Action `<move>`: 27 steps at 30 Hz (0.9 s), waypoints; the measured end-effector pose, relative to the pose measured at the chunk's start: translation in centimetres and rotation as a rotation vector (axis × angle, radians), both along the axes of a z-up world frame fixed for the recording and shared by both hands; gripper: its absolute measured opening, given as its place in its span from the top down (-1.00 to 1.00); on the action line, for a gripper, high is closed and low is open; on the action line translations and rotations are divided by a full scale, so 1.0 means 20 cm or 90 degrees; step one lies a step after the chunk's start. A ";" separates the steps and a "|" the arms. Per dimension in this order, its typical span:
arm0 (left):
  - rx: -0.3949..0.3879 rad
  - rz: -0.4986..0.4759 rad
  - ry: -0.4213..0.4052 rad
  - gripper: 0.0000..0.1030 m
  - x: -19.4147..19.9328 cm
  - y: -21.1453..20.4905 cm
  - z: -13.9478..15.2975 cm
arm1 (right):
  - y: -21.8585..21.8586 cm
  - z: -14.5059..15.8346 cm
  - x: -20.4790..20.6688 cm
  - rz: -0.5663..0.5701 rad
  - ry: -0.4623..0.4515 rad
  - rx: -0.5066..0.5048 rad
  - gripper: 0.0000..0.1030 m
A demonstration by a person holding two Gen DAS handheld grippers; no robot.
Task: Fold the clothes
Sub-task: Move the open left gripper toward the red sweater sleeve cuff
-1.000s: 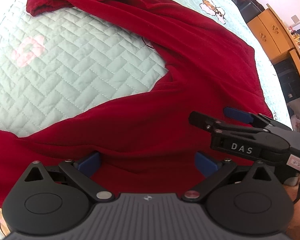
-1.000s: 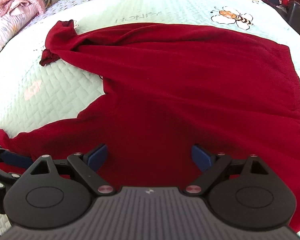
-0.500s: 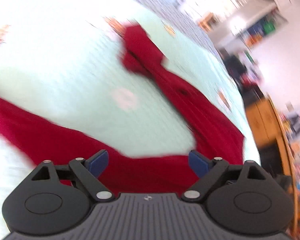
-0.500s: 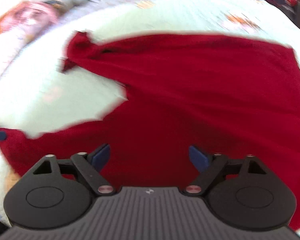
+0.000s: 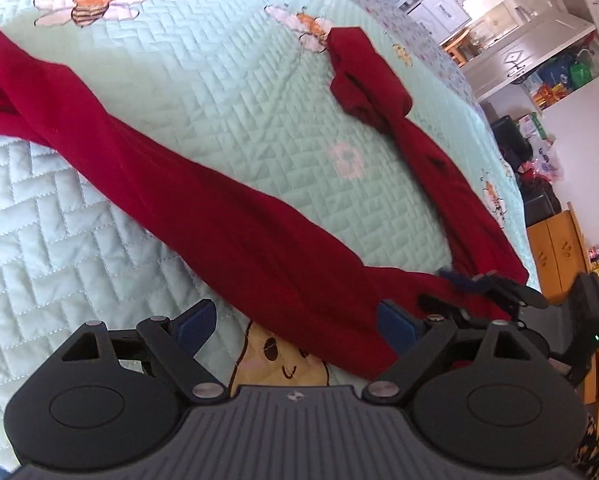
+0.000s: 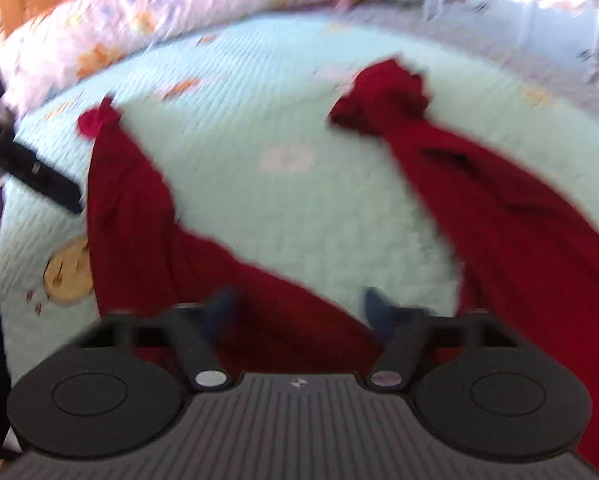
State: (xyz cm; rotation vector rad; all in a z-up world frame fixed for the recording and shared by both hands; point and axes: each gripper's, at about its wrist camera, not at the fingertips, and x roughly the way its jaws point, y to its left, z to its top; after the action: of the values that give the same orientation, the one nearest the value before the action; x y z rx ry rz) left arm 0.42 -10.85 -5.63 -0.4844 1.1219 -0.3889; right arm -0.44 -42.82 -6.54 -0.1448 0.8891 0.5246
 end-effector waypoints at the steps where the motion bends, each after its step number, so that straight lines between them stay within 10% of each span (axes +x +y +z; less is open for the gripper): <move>1: 0.001 0.000 0.003 -0.76 -0.01 0.00 -0.01 | 0.00 0.00 0.00 -0.003 0.008 0.007 0.87; 10: 0.004 0.007 0.015 -0.76 -0.04 0.04 -0.04 | -0.24 -0.05 0.09 -0.268 -0.012 0.128 0.86; 18: -0.026 0.053 0.020 -0.76 -0.05 0.15 -0.05 | -0.22 0.05 -0.09 -0.332 -0.063 0.132 -0.01; 27: -0.034 0.298 -0.025 -0.76 -0.11 0.66 0.02 | 0.45 0.08 -0.30 -0.011 -0.134 0.047 -0.13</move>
State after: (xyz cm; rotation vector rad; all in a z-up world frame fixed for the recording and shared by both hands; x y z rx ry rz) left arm -1.71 2.28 -5.26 -0.7617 0.9259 -0.0187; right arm -6.35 -33.83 -4.94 -0.1230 0.6638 0.5154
